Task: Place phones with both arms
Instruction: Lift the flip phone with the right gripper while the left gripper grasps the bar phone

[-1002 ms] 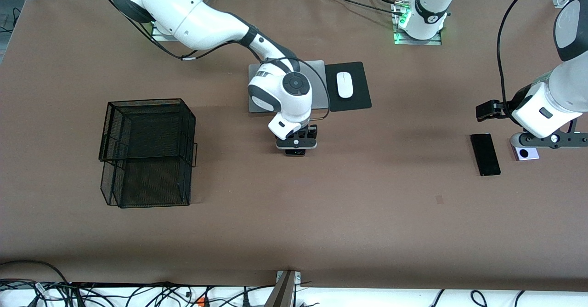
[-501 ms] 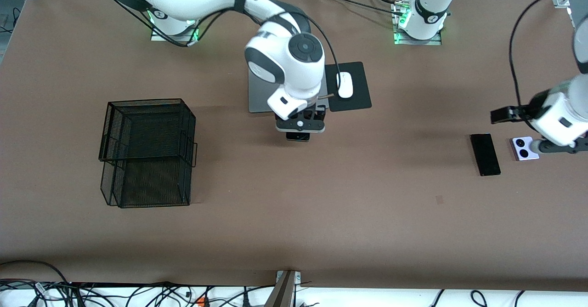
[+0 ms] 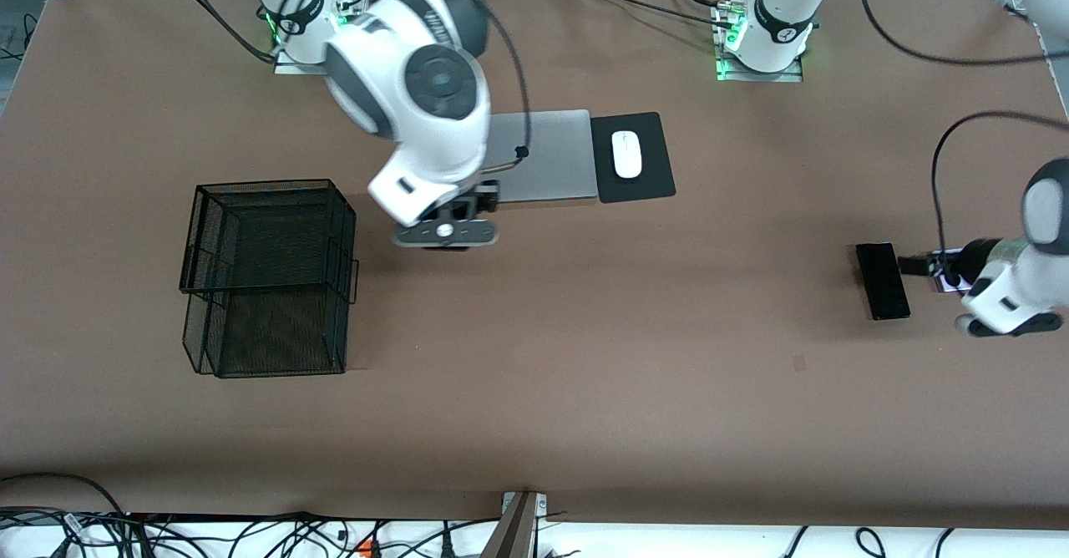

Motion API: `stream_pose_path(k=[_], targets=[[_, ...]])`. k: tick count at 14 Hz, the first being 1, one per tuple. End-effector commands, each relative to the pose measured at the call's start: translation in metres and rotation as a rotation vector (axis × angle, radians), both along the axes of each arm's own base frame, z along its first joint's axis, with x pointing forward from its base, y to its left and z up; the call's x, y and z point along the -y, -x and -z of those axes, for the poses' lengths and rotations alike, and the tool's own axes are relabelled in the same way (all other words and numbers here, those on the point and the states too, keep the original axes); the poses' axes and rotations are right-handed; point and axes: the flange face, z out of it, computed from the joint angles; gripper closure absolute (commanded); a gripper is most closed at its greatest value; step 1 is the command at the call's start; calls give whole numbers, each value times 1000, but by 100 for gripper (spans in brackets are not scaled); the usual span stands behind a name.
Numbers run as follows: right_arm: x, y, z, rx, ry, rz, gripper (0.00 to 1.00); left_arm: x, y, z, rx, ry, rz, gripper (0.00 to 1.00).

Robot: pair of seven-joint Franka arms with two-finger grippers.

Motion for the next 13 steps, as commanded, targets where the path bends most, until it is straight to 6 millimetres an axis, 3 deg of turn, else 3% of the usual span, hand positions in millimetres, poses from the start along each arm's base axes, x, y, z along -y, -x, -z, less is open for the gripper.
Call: stream_pose_path(k=[1,3,5,7,10,13], targets=[[76,-4,-31,-31,-19,-28,100,-39,12,40,65,24,55,0],[126,-11,-39,-48,-24,-52,100,-57,25,73,118,36,72,0],[165,-11,-43,-64,-33,-47,100,-55,32,92,149,40,83,0],[198,-2,-41,-57,-37,-52,100,-53,36,100,147,44,85,0],[258,27,-37,-15,-46,-54,100,-50,39,109,134,53,85,0],[315,33,-34,-32,-48,-26,100,-47,44,124,136,59,88,0]])
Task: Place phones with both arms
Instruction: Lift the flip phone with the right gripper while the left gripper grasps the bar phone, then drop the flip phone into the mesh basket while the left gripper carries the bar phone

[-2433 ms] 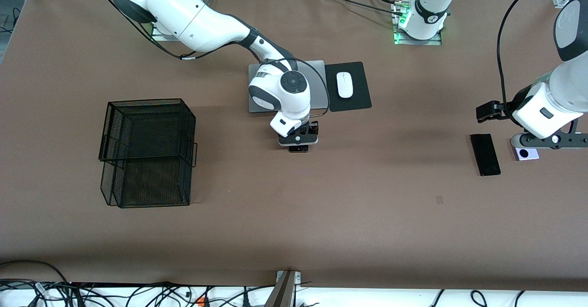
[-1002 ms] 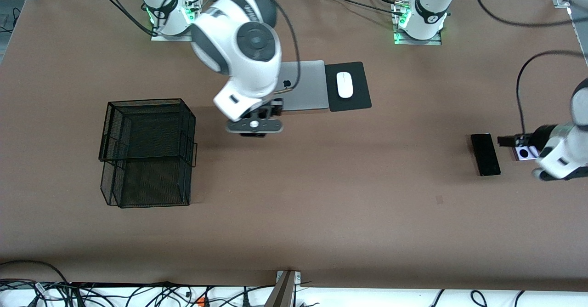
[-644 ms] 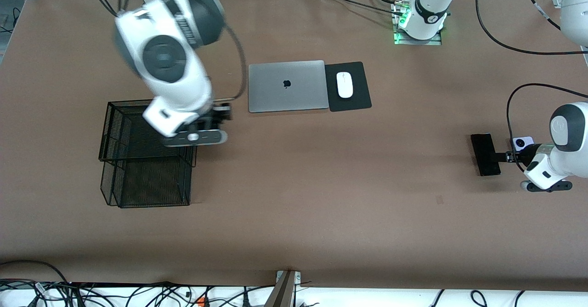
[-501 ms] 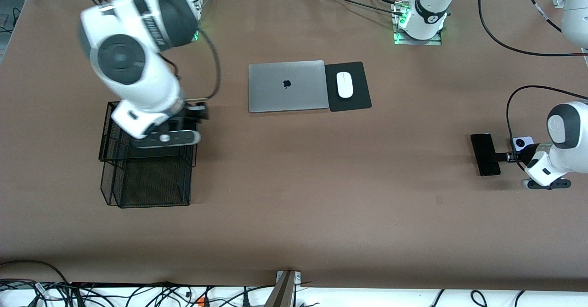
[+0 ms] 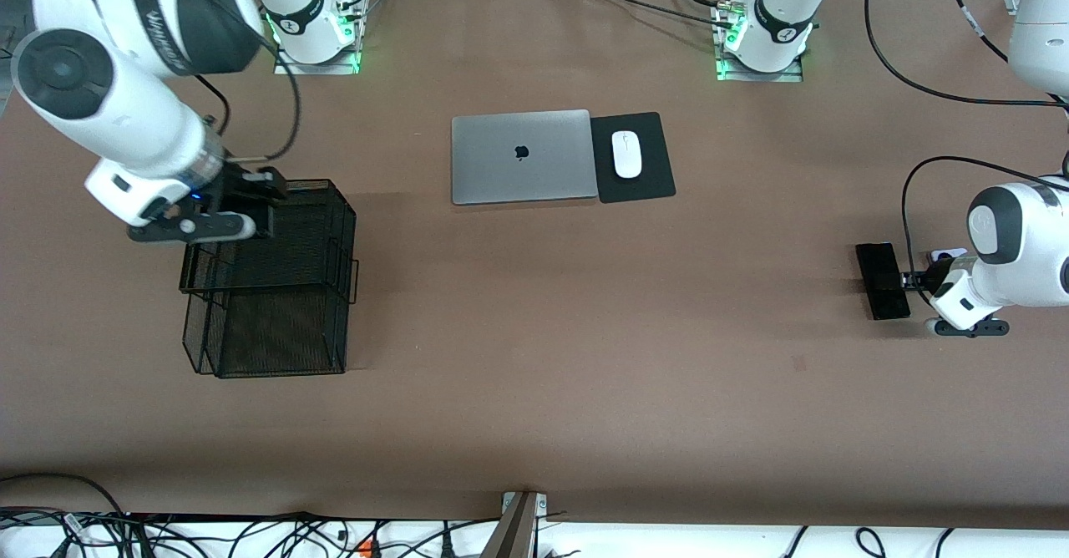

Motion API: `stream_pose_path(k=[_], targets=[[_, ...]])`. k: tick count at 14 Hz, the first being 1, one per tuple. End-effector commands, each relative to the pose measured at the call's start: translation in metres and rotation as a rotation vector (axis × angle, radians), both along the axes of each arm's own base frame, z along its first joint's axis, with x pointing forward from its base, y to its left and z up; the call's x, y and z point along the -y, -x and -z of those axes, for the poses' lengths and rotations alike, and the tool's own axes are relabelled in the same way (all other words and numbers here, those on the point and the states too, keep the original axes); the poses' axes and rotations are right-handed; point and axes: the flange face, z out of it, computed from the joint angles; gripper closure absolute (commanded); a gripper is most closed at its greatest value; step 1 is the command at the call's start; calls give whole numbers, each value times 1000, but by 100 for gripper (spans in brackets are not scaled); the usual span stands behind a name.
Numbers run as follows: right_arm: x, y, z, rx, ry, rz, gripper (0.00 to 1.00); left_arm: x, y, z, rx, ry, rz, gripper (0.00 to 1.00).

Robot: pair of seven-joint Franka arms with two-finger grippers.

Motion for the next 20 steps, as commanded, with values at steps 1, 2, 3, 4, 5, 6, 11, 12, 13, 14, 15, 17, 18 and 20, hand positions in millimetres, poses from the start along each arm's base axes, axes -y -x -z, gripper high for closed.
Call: stream_pose_path(k=[1,2,3,4,5,6,11,12,13,14,15,17,18,20], targets=[[51,22,1,-3,-31,15,100,6,12,14,19,-3,30,0],[65,26,4,-7,-33,19,100,9,16,21,25,-2,31,0],[78,30,11,-7,-37,14,100,10,19,26,25,1,30,0],[96,34,22,2,-45,12,100,10,22,28,24,2,30,0],[108,35,35,16,-60,8,100,10,22,31,22,4,30,0],[116,33,45,28,-77,3,100,11,22,34,19,5,32,0],[130,19,128,50,-118,1,100,10,25,44,11,11,30,0],[129,17,138,48,-118,-1,100,10,25,44,11,10,31,4],[129,14,150,45,-117,-1,100,10,25,44,11,10,32,25],[129,13,161,33,-116,0,100,10,25,45,10,11,34,40],[129,11,170,33,-115,-1,100,10,25,45,9,16,54,51],[129,10,176,31,-115,-1,100,9,23,40,14,21,80,62],[129,10,180,25,-114,4,100,10,22,35,15,16,69,63],[129,8,186,14,-122,29,12,17,17,16,-16,22,71,64]])
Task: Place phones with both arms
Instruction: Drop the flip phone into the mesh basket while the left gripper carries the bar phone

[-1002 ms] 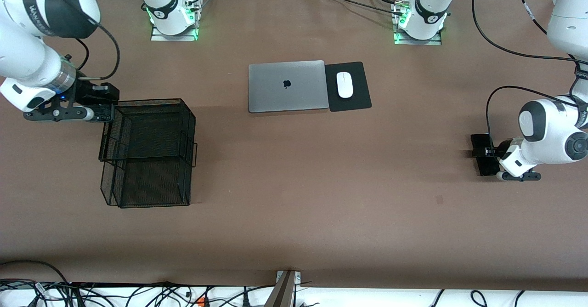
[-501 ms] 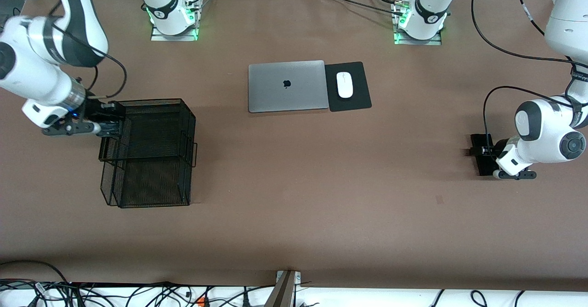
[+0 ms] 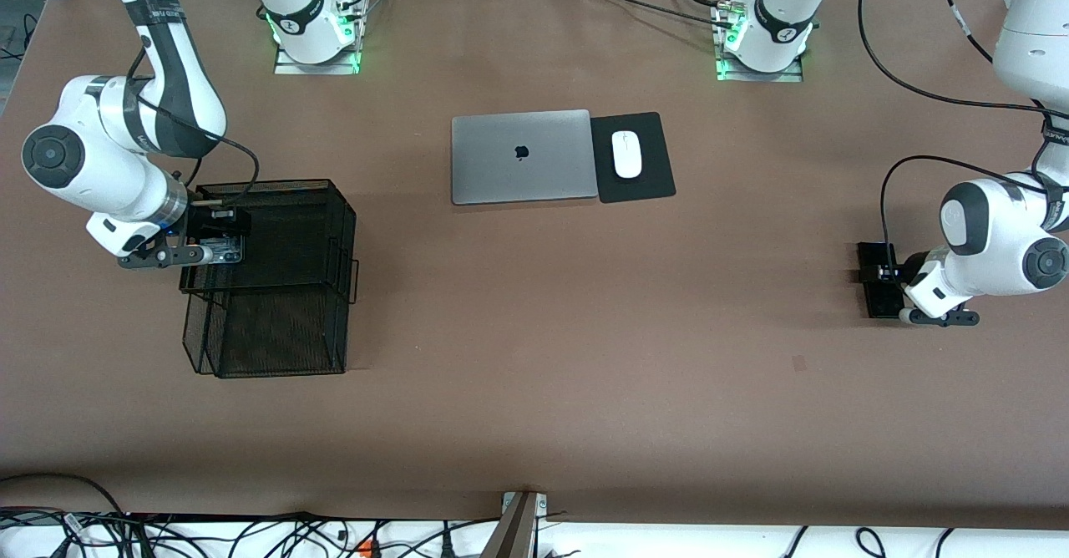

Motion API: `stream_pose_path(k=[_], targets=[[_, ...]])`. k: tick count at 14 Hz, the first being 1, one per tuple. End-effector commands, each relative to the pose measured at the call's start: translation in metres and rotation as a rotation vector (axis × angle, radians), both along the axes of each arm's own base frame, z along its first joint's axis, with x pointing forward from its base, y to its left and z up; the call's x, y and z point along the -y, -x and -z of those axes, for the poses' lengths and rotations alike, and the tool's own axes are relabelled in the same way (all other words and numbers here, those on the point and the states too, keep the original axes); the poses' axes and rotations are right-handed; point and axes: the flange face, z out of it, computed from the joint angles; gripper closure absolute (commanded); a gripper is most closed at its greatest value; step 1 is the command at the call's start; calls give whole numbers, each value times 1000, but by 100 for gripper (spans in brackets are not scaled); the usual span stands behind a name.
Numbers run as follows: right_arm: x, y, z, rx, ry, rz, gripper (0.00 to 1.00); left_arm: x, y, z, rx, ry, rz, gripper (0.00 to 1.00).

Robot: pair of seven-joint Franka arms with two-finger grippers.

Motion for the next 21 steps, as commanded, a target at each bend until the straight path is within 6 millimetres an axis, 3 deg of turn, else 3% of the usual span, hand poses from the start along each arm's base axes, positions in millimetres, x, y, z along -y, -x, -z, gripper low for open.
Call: stream_pose_path(k=[1,3,5,6,8,10,13,16,18,21], targets=[[0,-3,-4,6,-41,34,0,13,-11,-32,-33,6,34,64],[0,-6,-11,17,-43,35,0,31,-27,-61,-69,20,46,67],[0,-10,-28,20,-45,30,0,62,-43,-91,-107,32,28,67],[-1,-16,-43,5,-46,29,0,83,-48,-103,-124,35,7,67],[-1,-29,-85,-27,-48,33,0,143,-58,-118,-124,25,-18,67],[-2,-37,-129,-46,-48,29,0,218,-60,-116,-123,5,4,67],[-3,-41,-174,-54,-49,27,0,341,-65,-118,-91,-26,6,67],[-4,-43,-209,-27,-41,61,0,463,-37,-113,-84,-14,7,67],[-7,-40,-227,-24,-31,87,0,514,-27,-103,-11,33,-16,67],[-11,-38,-239,-29,-28,134,0,569,-5,-67,24,60,-80,67]])
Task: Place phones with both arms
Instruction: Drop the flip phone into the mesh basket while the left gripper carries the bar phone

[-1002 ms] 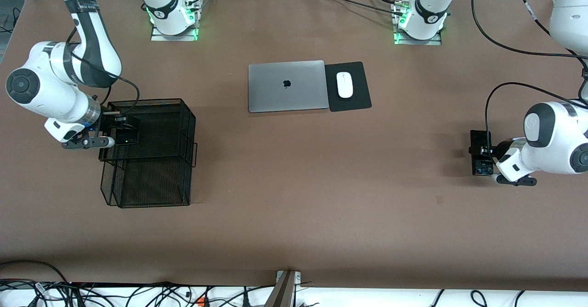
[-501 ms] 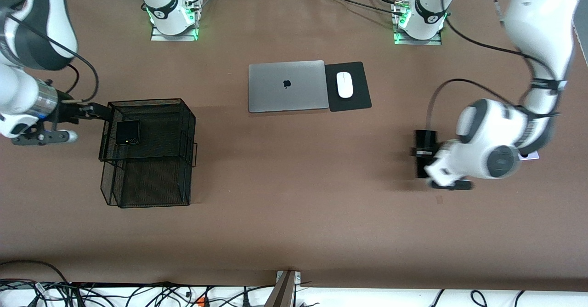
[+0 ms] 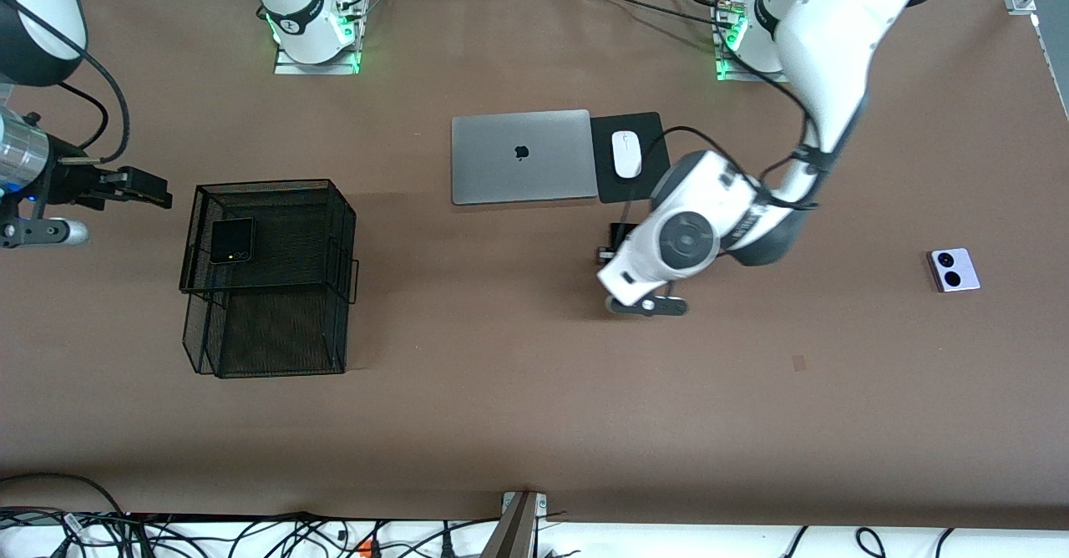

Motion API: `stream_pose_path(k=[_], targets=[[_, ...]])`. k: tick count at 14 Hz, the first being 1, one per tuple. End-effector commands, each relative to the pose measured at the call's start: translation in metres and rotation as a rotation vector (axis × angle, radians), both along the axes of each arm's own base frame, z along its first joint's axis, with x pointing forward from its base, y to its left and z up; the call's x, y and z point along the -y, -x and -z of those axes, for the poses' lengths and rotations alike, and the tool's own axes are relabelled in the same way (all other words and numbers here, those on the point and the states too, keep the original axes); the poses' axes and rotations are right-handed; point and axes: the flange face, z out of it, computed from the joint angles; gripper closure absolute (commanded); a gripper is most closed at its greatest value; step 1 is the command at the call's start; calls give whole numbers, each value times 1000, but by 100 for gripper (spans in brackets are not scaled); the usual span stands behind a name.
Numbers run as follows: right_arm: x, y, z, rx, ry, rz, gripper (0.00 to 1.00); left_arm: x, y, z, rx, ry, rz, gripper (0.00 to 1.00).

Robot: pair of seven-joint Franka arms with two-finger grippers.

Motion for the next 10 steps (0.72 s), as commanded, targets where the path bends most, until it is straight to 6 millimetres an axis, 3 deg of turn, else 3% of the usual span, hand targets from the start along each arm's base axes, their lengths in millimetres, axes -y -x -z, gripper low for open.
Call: stream_pose_path(k=[1,3,5,6,7,8,10], targets=[[-9,1,-10,-10,-6,48,0,39,7,27,30,39,-83,67],[-16,1,-10,-9,-3,71,0,77,29,46,68,48,-104,66],[-24,1,-10,-9,-3,77,0,87,40,62,58,33,-91,65],[-27,2,-10,-10,-2,86,0,88,42,64,55,30,-89,51],[-27,2,-10,-10,-1,97,0,87,43,68,50,26,-88,19],[-32,2,-10,-10,-2,91,0,87,43,69,49,26,-88,0],[-34,1,-9,-11,-2,90,0,86,41,65,50,24,-96,0]])
